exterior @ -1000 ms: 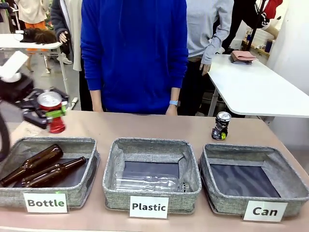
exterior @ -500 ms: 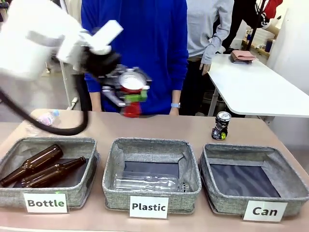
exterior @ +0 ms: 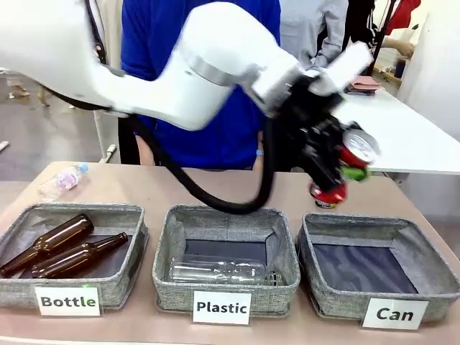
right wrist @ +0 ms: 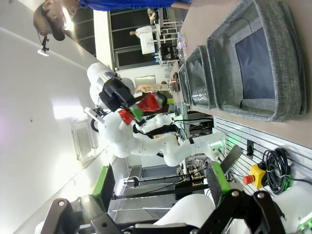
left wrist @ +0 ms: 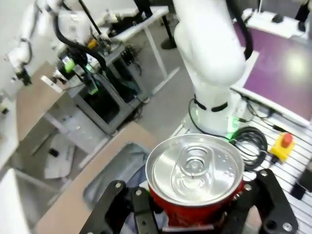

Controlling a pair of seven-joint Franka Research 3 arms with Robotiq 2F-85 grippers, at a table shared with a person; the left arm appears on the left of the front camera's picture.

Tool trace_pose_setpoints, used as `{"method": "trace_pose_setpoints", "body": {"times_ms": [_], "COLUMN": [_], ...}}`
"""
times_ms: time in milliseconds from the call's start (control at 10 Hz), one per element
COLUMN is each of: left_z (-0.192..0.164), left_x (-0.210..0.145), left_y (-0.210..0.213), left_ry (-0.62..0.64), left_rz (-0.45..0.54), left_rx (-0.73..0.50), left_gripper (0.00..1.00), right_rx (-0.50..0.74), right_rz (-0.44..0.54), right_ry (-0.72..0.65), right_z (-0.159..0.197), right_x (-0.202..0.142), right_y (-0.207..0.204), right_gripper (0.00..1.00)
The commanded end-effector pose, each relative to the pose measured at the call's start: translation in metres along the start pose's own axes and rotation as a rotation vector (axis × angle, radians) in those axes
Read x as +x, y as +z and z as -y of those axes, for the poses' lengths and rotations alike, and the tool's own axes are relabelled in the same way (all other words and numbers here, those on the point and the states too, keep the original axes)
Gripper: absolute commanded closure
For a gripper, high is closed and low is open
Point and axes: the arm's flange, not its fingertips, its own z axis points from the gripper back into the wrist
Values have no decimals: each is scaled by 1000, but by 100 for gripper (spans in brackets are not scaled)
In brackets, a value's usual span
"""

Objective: Sort the can waste into the basket.
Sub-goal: Pick up the can waste from the table and place it in the right Fabric basket.

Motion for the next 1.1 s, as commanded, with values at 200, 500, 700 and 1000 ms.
{"method": "trace_pose_setpoints", "body": {"times_ms": [200,500,700,1000], "left_z": [-69,-84,-90,-98], "left_x": [-8,-17,-24,-30], "left_y": [-103,-138,-143,-125], "left_ry": [38,-9,-2,-31], "left_rz": [-99,-162,-192,-220], "left_rx": [-64,19,40,129], "left_gripper": [100,100,100,40], "right_rx": [-23,-7,-31,-31], "right_rz": [167,292,231,231], "right_ry": [-60,-77,-97,-97], "right_z": [28,64,44,44], "right_x": [-34,-73,-60,-60], "right_y": [45,82,69,69], "right_gripper": [0,0,0,0]}}
